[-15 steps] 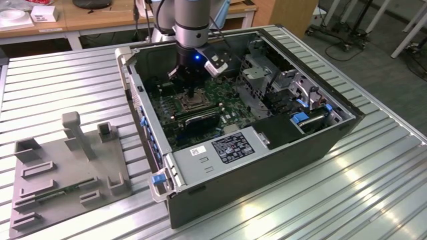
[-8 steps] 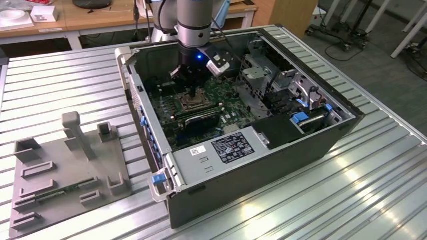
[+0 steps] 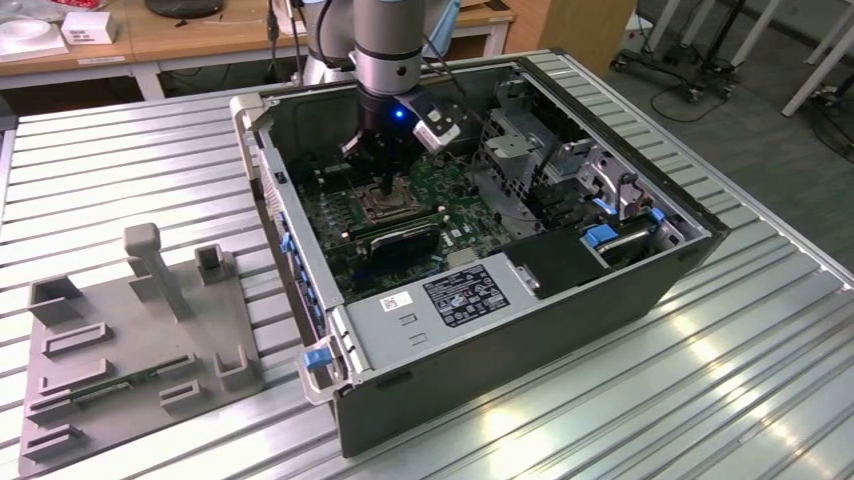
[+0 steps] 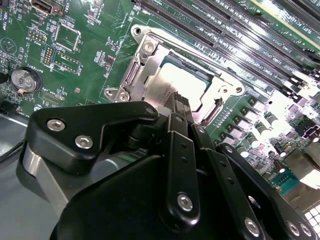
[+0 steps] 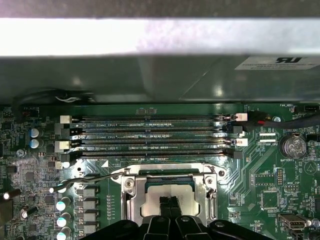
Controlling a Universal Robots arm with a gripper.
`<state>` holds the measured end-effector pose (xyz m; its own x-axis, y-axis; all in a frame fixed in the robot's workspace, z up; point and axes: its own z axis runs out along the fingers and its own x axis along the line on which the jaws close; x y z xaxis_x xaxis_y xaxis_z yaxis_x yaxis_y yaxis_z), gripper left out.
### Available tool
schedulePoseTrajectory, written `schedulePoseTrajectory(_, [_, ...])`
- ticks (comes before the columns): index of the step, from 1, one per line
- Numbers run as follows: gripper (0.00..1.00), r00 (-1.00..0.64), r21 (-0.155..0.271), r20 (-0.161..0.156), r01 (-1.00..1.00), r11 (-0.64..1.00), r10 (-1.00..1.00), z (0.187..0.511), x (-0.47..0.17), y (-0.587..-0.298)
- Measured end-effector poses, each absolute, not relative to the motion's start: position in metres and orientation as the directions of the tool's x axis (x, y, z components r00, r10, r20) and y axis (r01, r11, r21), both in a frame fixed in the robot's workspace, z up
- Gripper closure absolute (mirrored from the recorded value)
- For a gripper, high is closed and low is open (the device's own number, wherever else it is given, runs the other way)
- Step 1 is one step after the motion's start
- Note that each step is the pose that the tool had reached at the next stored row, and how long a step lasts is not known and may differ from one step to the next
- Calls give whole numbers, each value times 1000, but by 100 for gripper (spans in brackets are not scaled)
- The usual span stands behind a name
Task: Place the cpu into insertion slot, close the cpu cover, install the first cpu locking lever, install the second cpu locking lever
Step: 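Install the first cpu locking lever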
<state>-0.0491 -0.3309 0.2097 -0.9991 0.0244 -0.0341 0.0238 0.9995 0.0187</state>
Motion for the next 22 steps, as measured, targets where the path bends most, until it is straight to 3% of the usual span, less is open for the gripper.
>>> schedulePoseTrajectory(22, [89,-999,20,-34,24,1000,24,217,-49,-331])
